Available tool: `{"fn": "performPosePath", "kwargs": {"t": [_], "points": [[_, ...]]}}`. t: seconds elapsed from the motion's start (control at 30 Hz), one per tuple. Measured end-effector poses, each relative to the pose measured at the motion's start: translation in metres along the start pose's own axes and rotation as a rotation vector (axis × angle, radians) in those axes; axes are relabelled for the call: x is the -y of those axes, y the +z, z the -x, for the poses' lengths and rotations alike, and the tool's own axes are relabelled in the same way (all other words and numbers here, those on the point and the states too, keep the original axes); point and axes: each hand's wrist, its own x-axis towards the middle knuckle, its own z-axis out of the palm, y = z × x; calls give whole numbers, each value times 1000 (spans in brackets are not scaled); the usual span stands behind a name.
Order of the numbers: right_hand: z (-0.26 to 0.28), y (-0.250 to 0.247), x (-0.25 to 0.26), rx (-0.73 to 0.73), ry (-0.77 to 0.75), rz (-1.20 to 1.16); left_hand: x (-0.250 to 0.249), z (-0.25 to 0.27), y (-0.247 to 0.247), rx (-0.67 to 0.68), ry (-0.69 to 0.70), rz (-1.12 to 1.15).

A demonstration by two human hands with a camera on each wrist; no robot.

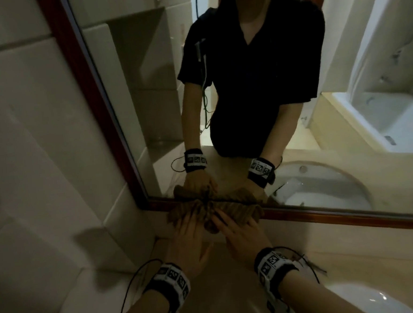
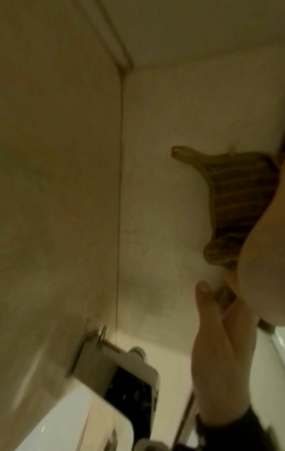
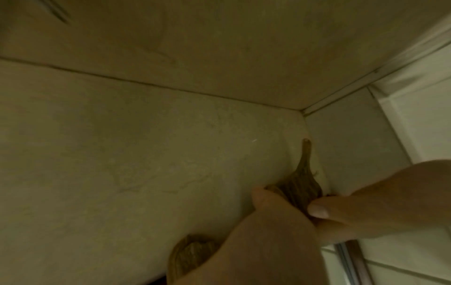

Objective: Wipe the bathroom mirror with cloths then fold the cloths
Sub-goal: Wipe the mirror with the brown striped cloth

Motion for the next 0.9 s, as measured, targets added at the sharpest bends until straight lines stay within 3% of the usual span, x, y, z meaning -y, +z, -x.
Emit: {"fn": "performPosePath", "kwargs": {"t": [0.1,0.27,0.53,0.8,0.9], "points": [[29,-1,-20,-21,44,35,-17,-9,12,-10,111,79],[68,-1,-57,99,121,66,-52,-29,22,136,159,-10],[57,-6,-32,96,181,-39,-37,-29,14,180,167,-135],[-11,-27,5,216,-8,-140,11,-7,-27,132,-143,-240],[-21,-34,10,131,-2,-156,17,-15,-43,80,-256,-278]]}}
